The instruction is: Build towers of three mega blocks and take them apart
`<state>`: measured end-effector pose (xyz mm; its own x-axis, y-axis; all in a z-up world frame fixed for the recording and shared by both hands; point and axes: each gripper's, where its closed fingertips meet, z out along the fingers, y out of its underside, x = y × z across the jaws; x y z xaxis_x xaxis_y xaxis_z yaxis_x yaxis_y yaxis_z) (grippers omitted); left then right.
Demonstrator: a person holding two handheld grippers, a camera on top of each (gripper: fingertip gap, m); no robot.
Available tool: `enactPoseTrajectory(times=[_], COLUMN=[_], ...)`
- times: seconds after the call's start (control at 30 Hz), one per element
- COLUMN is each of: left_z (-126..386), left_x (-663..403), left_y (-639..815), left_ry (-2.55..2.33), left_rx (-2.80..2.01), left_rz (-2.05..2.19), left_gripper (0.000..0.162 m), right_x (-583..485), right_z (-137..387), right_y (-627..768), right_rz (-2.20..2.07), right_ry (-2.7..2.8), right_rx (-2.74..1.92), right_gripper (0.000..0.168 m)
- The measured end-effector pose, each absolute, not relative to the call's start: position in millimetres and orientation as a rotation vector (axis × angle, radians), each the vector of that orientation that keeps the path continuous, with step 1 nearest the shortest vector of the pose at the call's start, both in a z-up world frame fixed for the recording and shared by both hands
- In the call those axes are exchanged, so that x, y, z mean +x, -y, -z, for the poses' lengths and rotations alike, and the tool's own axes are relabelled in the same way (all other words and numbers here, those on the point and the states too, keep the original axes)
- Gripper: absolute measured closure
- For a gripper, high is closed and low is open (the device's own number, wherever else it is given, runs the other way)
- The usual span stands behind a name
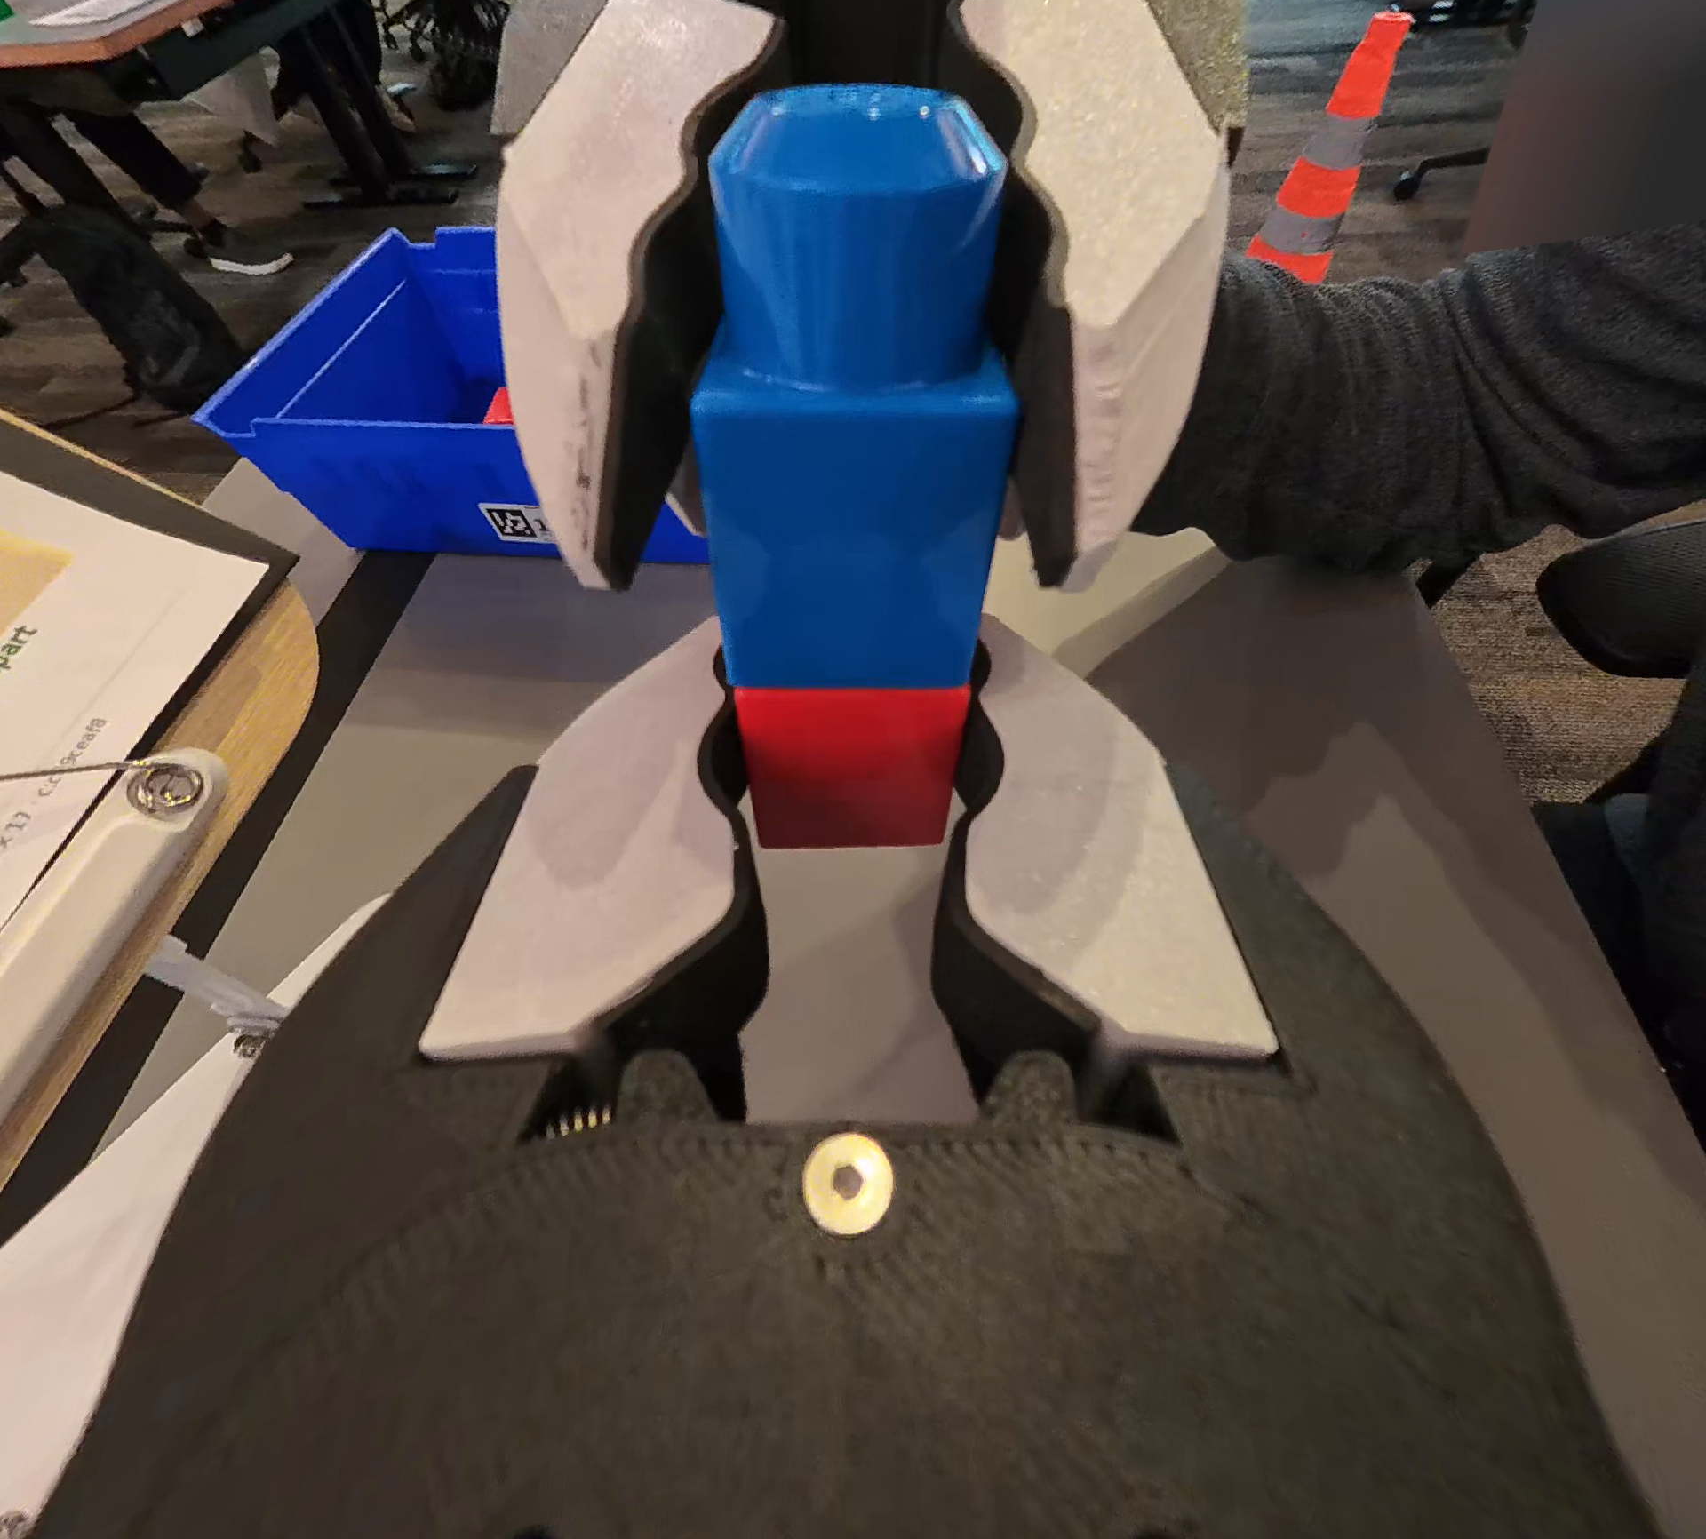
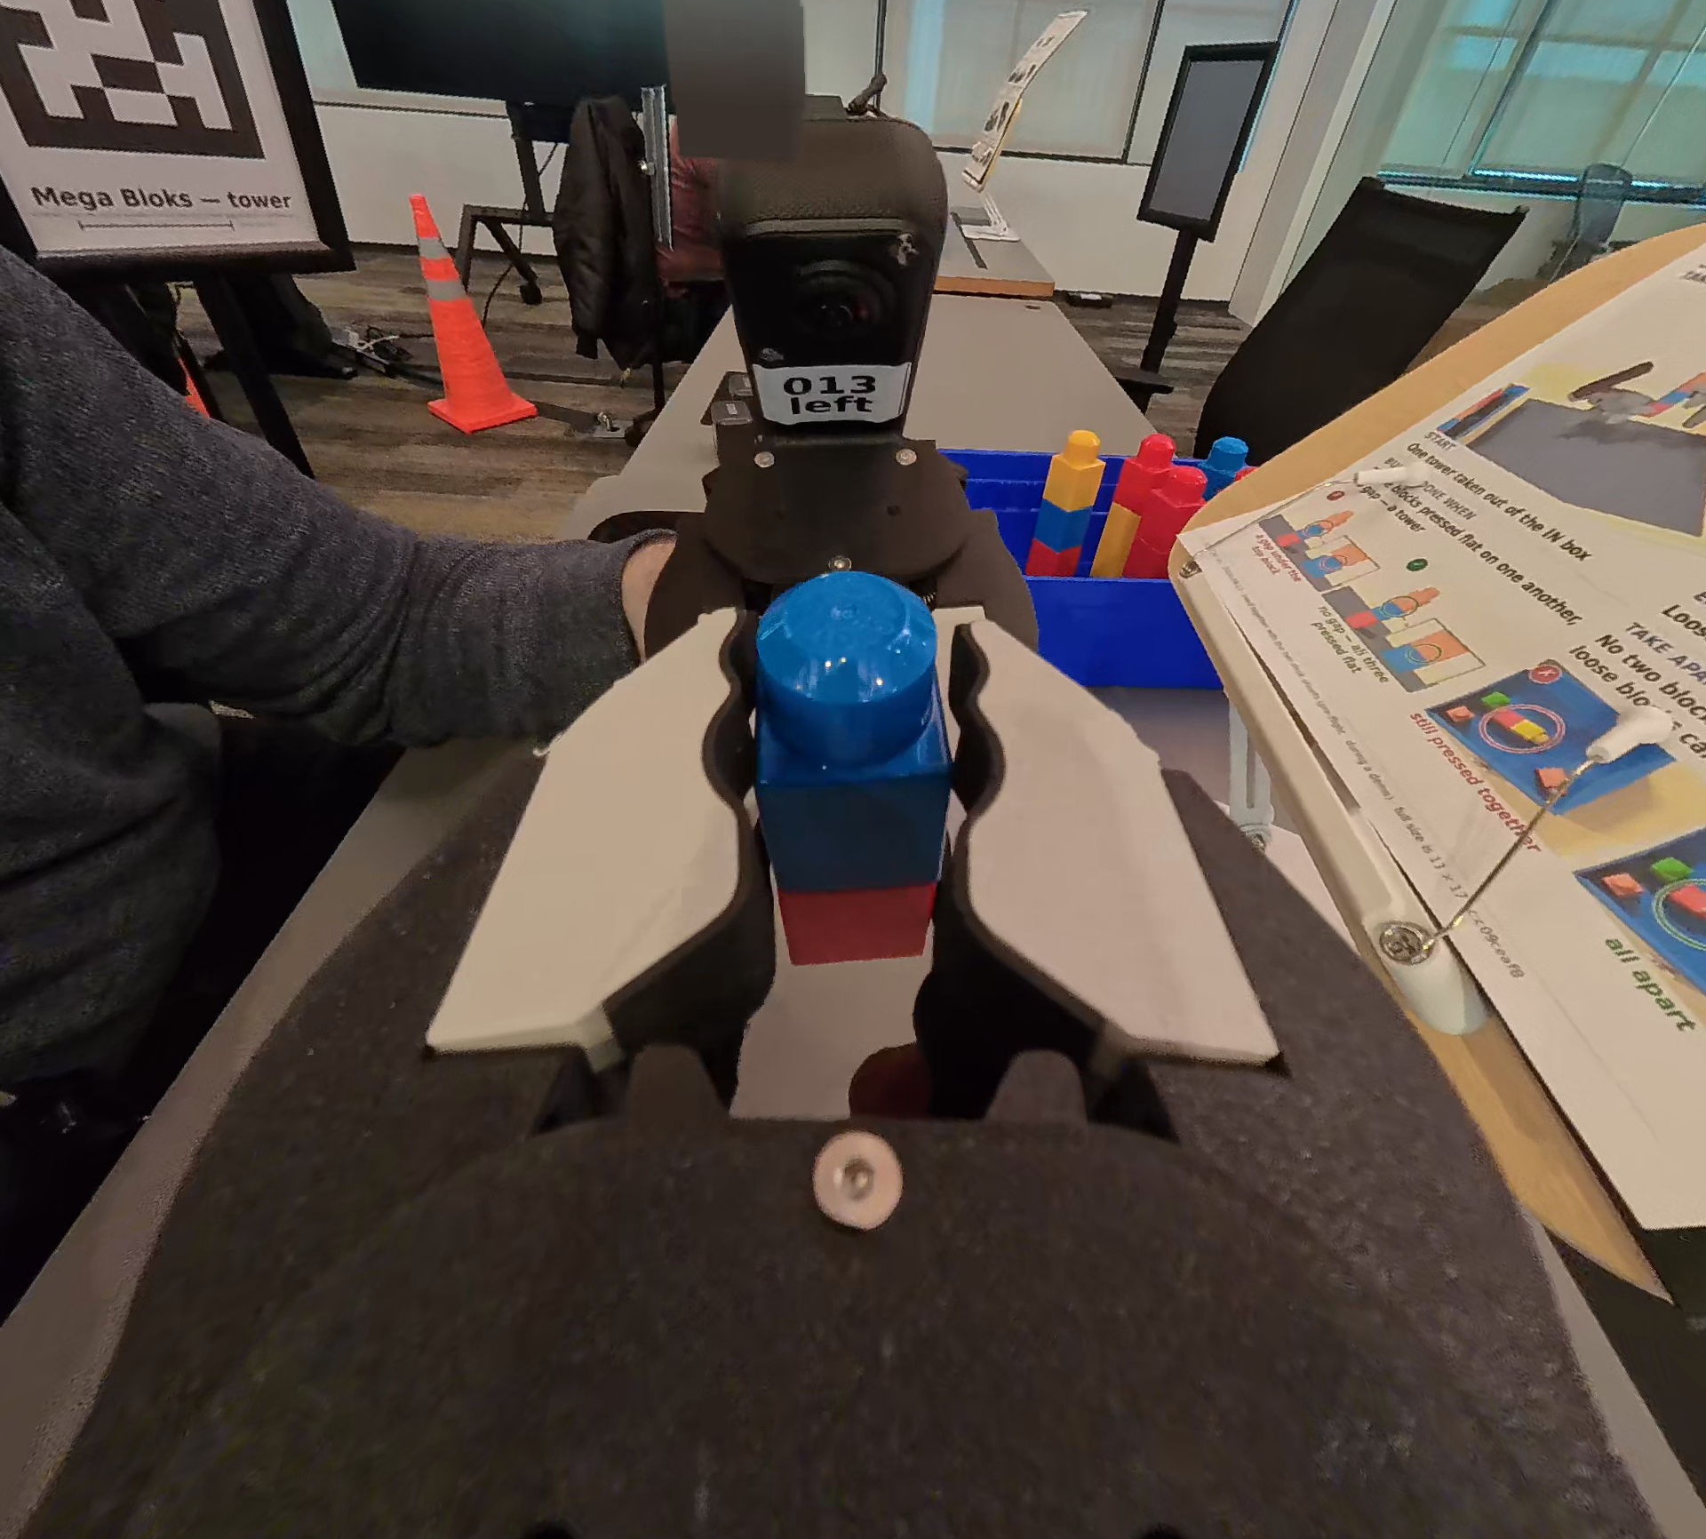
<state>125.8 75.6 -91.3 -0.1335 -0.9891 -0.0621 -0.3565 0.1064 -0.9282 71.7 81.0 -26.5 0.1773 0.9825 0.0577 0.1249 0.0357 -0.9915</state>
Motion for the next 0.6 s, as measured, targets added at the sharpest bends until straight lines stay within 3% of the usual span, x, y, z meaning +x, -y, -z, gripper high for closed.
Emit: enactPoseTrajectory(times=[0.33,0.6], left_z=[107.6,103.2], left_x=[122.8,131.4], left_y=[-79.3,-74.8], left_ry=[-1.669,-1.632], left_rx=[-1.416,-1.387], left_rz=[0.955,1.043], left_gripper=[0.12,0.12], right_x=[87.1,107.5], right_z=[-6.3,-1.0], right_y=[-75.4,-95.4], right_rz=[-0.975,-0.93], right_ry=[1.093,1.029], right_rx=[-1.216,-1.286], right_gripper=[0.132,0.133])
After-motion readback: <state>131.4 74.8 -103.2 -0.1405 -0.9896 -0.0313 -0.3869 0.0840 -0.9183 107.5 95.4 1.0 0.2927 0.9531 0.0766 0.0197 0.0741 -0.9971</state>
